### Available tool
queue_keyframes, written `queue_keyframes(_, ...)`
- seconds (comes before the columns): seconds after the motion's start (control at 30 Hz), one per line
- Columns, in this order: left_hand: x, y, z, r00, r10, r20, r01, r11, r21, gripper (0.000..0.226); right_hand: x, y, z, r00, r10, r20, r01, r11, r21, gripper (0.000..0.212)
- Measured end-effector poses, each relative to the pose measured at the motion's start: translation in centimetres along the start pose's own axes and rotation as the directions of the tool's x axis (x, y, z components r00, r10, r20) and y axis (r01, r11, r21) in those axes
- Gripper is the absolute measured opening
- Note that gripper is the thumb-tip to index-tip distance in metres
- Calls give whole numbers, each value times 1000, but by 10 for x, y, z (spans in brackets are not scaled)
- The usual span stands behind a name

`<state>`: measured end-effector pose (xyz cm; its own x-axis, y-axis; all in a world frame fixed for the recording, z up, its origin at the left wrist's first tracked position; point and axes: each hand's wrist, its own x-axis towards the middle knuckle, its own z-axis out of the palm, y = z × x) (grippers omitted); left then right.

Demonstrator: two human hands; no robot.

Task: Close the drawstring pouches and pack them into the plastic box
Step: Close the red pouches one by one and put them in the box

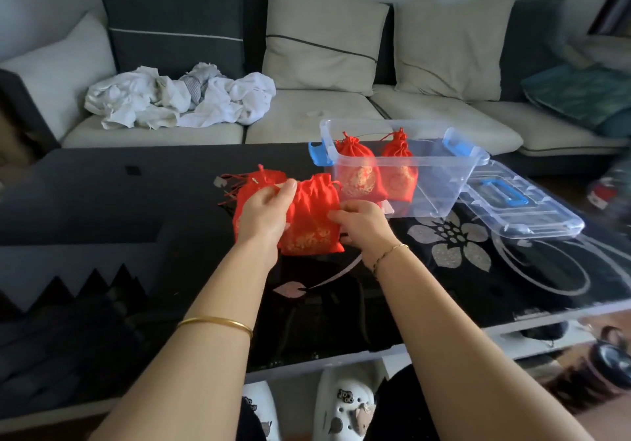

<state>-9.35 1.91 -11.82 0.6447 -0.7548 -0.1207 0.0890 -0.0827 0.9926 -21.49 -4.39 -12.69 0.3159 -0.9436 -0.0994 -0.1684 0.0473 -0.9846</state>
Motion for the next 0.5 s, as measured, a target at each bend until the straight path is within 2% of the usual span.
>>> queue_keyframes(0.07, -9, -1, 8, 999, 43, 29, -44, 999, 28, 21, -2, -1, -10, 994, 103, -24, -97, 980, 171, 21)
queue_keyframes(0.17, -12, -5, 13, 997, 61, 42, -64, 996, 60, 20, -5, -1, -20, 946, 319, 54, -306, 826, 474, 17)
queue_keyframes(0.23, -12, -5, 16, 995, 77, 56, -80, 995, 54, 19, -3, 1, -26, 932, 350, 94, -340, 752, 565, 16)
queue_keyframes(0.3, -12, -4, 17, 994, 90, 55, -91, 995, 27, 19, -2, 0, -29, 938, 331, 103, -328, 750, 574, 16)
queue_keyframes(0.37, -12, -3, 18, 996, 88, 32, -88, 996, 10, 19, -2, -1, -32, 949, 304, 89, -304, 795, 524, 17)
queue_keyframes(0.5, -11, -1, 17, 998, 64, -16, -64, 998, -3, 19, -7, -4, -39, 963, 256, 83, -269, 925, 267, 14)
